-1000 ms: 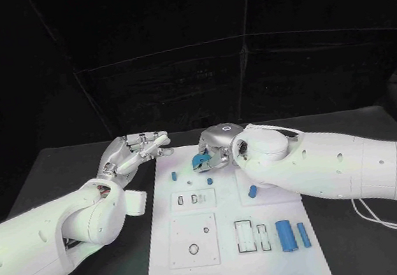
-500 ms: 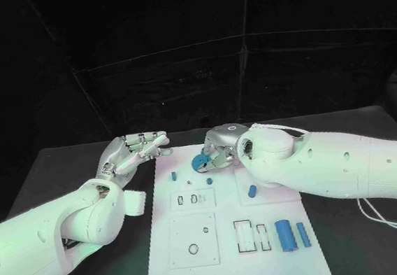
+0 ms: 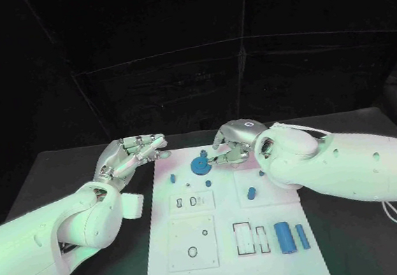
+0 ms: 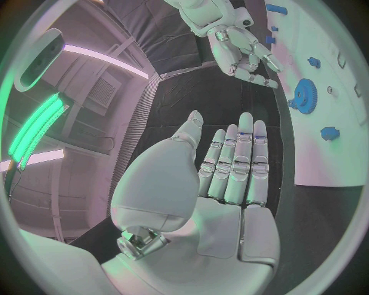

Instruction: Assemble the parts on the task board

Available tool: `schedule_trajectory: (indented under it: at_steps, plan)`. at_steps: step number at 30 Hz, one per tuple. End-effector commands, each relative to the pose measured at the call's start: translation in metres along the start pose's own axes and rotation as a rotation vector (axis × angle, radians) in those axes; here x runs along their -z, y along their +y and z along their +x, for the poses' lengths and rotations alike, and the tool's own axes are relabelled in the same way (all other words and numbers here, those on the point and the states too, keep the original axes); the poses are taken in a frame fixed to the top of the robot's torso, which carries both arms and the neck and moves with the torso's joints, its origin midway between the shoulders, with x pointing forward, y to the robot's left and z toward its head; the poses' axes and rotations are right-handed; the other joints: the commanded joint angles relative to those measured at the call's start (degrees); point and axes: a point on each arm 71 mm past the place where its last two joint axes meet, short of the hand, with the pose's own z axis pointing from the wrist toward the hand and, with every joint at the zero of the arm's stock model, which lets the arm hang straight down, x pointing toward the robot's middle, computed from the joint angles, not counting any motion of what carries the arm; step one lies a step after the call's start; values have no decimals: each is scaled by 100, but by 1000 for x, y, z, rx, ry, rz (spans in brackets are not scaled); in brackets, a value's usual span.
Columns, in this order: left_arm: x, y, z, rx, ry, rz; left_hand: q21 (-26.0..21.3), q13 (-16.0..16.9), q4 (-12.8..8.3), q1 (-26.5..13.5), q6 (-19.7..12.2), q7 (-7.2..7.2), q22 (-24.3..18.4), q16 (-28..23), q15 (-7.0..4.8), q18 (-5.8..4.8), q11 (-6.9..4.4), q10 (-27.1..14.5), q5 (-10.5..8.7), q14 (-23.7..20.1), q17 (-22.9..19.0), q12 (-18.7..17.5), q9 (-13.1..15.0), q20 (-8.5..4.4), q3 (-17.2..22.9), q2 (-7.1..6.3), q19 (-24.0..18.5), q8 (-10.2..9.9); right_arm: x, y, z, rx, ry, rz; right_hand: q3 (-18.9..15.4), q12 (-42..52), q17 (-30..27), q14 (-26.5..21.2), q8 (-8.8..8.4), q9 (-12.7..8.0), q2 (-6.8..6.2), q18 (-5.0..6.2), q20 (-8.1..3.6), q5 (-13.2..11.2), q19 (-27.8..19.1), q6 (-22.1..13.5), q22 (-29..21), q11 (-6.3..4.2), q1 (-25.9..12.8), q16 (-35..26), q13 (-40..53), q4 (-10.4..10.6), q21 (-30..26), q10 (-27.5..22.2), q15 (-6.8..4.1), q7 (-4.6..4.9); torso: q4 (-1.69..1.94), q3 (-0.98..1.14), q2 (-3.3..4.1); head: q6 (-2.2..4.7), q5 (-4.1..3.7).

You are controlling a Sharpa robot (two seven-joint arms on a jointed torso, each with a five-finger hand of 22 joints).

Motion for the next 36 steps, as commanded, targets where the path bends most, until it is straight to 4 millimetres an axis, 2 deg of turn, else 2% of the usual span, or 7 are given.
schedule_trajectory:
  at_steps: [1, 7, 12, 15, 22, 29, 36]
  plan:
    - [0, -2, 1, 1, 9, 9, -23, -7, -35, -4, -15, 50, -13, -37, 10, 30, 22, -20, 6, -49, 7, -46, -6, 19, 4, 51, 14, -40, 14, -10, -13, -160, -86, -65, 25, -9, 766, 437, 26, 5, 15, -29, -22, 60, 20, 61, -7, -17, 342, 12, 637, -187, 23, 77, -13, -18, -21, 3, -23, 18, -55]
    - [0, -2, 1, 1, 11, 9, -25, -6, -38, -3, -12, 47, -14, -39, 10, 30, 21, -16, 6, -48, 8, -46, -5, 20, 3, 54, 14, -40, 43, -53, -23, -298, -57, -43, 93, -28, 757, 435, 60, 7, -9, -26, -38, 1, 1, 176, -32, -43, 1081, 6, 632, -720, 7, 69, -38, -40, -83, 26, -60, 26, -62]
    - [-1, -1, 3, 6, 19, 7, -36, 2, -52, -4, 25, 34, -22, -53, 7, 32, 10, 27, 6, -40, 17, -38, 3, 21, -1, 70, 19, -32, 58, -82, -29, -332, -62, -27, 92, -36, 760, 435, 61, 3, -22, -28, -41, -8, 4, 223, -24, -50, 1236, 5, 630, -873, 9, 69, -43, -44, -123, 70, -67, 52, -76]
    - [-2, -1, 5, 9, 24, 6, -45, 7, -62, -8, 51, 26, -29, -63, 3, 34, 0, 63, 6, -34, 23, -31, 6, 20, -6, 81, 24, -27, 66, -99, -27, -339, -61, -6, 86, -52, 748, 433, 42, -5, -32, -26, -42, -7, 0, 210, -33, -49, 1283, 1, 616, -929, 5, 59, -42, -41, -124, 77, -67, 57, -144]
    - [-3, 0, 6, 12, 30, 4, -52, 10, -71, -11, 70, 20, -34, -72, -1, 35, -7, 94, 6, -29, 29, -25, 8, 19, -11, 90, 29, -25, 79, -128, -11, -340, -45, 50, 77, -66, 750, 433, 1, -19, -39, -25, -40, -1, -5, 156, -40, -39, 1326, 0, 607, -990, 1, 51, -36, -28, -107, 58, -61, 53, -231]
    - [-4, 1, 6, 11, 29, 3, -53, 11, -73, -12, 74, 20, -35, -74, -1, 35, -8, 100, 6, -28, 30, -24, 8, 18, -12, 92, 29, -25, 85, -137, 8, -353, -14, 80, 67, -83, 744, 432, -32, -26, -33, -23, -38, 7, -9, 107, -48, -29, 1327, -2, 593, -1012, -3, 39, -29, -15, -111, 58, -57, 30, -251]
    - [-4, 2, 5, 10, 26, 2, -54, 11, -74, -11, 76, 19, -36, -76, -2, 35, -9, 104, 6, -28, 31, -24, 8, 18, -12, 93, 30, -25, 85, -142, 22, -360, -3, 101, 56, -99, 733, 429, -78, -32, -17, -19, -32, 9, -22, 34, -71, -13, 1326, -7, 580, -1039, -14, 27, -16, 4, -88, 35, -60, 11, -262]
